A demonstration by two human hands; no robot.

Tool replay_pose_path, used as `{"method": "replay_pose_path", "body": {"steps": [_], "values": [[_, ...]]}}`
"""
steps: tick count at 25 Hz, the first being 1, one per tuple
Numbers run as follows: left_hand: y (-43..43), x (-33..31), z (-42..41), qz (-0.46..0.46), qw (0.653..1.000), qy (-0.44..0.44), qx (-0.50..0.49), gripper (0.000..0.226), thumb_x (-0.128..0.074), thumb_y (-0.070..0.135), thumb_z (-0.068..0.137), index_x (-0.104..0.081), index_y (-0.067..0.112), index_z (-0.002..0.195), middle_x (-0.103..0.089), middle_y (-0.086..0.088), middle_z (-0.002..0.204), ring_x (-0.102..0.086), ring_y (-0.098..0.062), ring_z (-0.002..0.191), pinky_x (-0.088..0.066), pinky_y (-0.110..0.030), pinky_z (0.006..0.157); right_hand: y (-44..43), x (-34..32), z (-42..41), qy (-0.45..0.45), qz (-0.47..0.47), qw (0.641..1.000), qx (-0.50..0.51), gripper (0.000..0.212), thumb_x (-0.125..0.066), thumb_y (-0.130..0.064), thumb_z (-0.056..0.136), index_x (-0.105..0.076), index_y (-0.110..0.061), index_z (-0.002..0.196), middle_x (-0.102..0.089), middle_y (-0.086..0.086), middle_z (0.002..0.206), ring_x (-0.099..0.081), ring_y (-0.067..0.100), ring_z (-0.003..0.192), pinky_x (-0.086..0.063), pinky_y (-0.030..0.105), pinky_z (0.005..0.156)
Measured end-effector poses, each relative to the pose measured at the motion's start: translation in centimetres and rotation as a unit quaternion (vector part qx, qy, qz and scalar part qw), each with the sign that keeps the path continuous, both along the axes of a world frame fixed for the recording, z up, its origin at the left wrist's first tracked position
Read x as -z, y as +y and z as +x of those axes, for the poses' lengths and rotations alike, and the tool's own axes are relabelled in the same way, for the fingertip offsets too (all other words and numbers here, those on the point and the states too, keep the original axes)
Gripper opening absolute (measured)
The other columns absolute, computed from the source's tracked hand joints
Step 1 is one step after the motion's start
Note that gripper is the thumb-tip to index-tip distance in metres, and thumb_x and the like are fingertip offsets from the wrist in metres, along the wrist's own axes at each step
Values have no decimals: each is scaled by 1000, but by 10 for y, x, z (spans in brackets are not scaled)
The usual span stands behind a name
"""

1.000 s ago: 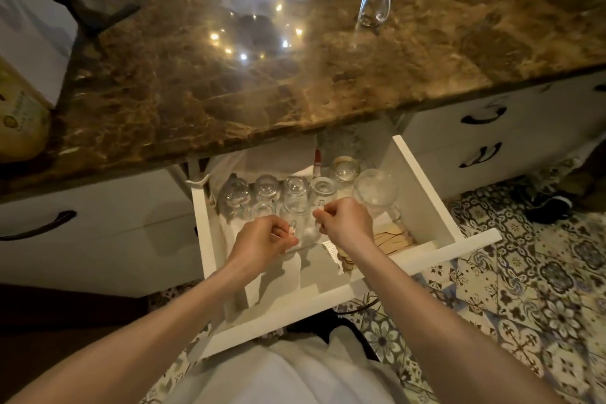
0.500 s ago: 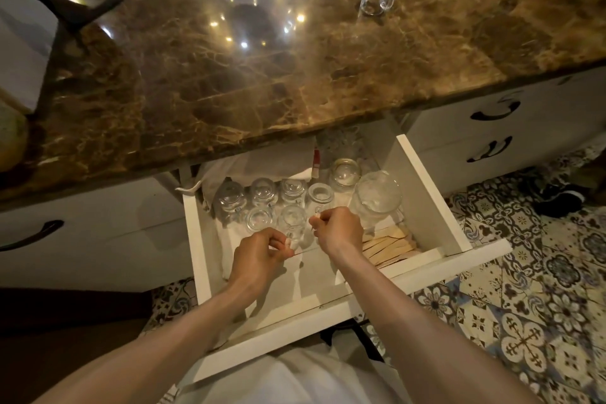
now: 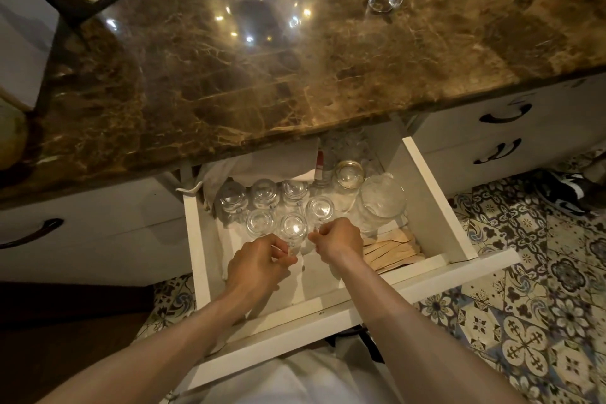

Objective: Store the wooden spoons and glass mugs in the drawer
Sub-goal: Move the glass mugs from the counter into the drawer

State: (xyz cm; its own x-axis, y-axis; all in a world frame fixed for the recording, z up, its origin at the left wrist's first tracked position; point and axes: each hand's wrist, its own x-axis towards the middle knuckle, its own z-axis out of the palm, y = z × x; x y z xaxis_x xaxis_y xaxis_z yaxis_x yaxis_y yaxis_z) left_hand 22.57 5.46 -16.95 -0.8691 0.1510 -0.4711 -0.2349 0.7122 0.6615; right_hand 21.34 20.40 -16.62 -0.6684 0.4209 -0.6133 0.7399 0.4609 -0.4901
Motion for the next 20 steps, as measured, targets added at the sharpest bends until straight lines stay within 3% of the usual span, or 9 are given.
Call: {"method": "replay_pose_path", "body": {"steps": [4, 8, 11, 14, 17, 20], "values": [[0, -2, -1, -7, 1000, -10, 26, 15, -71, 37, 79, -58, 29, 78, -69, 12, 76, -63, 0, 51, -46, -14, 41, -2, -1, 1, 2, 22, 1000, -1, 27, -69, -28, 82, -56, -16, 62, -66, 8, 77, -66, 28, 81, -41, 28, 63], [1, -3, 0, 16, 999, -27, 15, 15, -71, 33, 80, -58, 25, 81, -69, 9, 80, -65, -8, 52, -54, -25, 47, 0, -3, 1, -4, 29, 999, -21, 27, -68, -30, 83, -54, -16, 63, -62, 7, 77, -60, 26, 77, -38, 28, 62], [0, -11, -10, -24, 993, -72, 92, 21, -67, 40, 82, -57, 25, 92, -69, 8, 99, -67, -10, 75, -56, -33, 73, 3, -13, 0, -50, 41, 992, -107, 25, -65, -36, 83, -64, -12, 82, -67, 9, 93, -63, 29, 91, -42, 29, 67], [1, -37, -28, -131, 953, -131, 240, 54, -56, 57, 83, -51, 20, 124, -60, 4, 123, -61, -16, 102, -49, -33, 89, 12, -36, -6, -86, 42, 973, -211, 34, -63, -43, 84, -63, -10, 91, -68, 8, 94, -66, 26, 87, -51, 31, 73], [7, -79, -51, -194, 921, -83, 327, 60, -48, 61, 85, -49, 20, 129, -60, -1, 125, -59, -17, 106, -49, -35, 91, 30, -73, -22, -93, -12, 965, -244, 34, -63, -40, 86, -66, -8, 95, -70, 4, 92, -68, 19, 81, -58, 34, 75], [13, -128, -82, -178, 936, -21, 301, 54, -47, 61, 84, -52, 24, 123, -63, 0, 114, -60, -13, 92, -52, -35, 85, 50, -115, -45, -50, -72, 971, -222, 27, -63, -38, 86, -68, -11, 88, -71, -1, 85, -67, 13, 78, -56, 25, 65]]}}
